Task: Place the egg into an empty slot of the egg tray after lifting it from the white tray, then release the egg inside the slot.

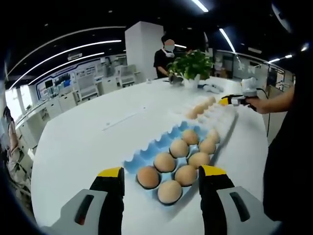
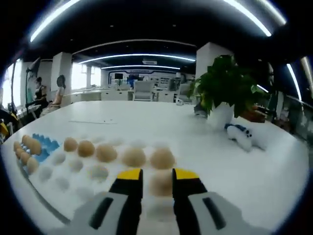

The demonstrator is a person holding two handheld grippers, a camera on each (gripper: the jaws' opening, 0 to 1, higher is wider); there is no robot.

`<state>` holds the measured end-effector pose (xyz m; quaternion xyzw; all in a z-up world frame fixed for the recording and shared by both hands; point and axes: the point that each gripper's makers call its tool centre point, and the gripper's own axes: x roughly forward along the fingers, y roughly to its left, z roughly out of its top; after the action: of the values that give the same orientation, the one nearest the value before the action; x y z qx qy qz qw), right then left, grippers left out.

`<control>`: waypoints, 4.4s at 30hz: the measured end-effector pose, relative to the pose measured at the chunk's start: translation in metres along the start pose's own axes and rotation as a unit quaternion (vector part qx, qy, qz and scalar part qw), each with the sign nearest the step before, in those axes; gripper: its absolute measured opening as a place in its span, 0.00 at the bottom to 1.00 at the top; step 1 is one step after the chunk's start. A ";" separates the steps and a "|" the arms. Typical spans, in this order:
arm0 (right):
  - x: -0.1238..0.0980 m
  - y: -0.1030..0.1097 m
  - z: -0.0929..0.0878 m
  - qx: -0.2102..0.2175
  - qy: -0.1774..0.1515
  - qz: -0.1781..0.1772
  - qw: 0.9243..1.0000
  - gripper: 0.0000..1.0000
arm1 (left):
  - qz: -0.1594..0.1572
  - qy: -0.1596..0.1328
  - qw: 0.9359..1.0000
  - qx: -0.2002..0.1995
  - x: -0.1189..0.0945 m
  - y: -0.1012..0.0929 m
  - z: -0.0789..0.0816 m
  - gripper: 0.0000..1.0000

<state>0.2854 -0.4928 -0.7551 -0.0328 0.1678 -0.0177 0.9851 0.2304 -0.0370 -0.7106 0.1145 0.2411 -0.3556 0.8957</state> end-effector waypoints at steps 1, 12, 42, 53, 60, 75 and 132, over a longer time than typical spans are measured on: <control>0.001 -0.002 0.000 0.003 0.001 -0.004 1.000 0.23 | 0.001 0.000 1.000 0.000 0.000 0.000 0.000 0.62; 0.014 -0.005 -0.016 -0.006 0.022 0.013 1.000 0.25 | 0.006 -0.002 1.000 -0.003 -0.001 0.003 0.000 0.62; -0.001 0.008 0.012 0.066 -0.004 0.052 0.996 0.24 | 0.008 -0.002 1.000 -0.003 0.000 0.004 -0.001 0.61; -0.004 0.049 0.021 0.053 -0.011 0.101 0.993 0.24 | 0.007 -0.003 1.000 -0.003 0.000 0.003 -0.001 0.61; -0.006 0.089 0.035 0.048 -0.020 0.149 0.988 0.24 | 0.008 -0.003 1.000 -0.002 -0.003 0.003 -0.002 0.61; -0.011 0.157 0.039 0.030 -0.016 0.232 0.972 0.24 | 0.010 -0.003 1.000 -0.004 -0.006 0.005 -0.003 0.61; -0.006 0.282 -0.001 -0.038 0.049 0.402 0.914 0.24 | 0.019 0.007 1.000 0.000 -0.005 0.008 -0.007 0.62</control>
<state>0.2856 -0.2117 -0.7740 0.0007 0.2154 0.3844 0.8977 0.2304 -0.0255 -0.7133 0.1215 0.2456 -0.3381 0.9003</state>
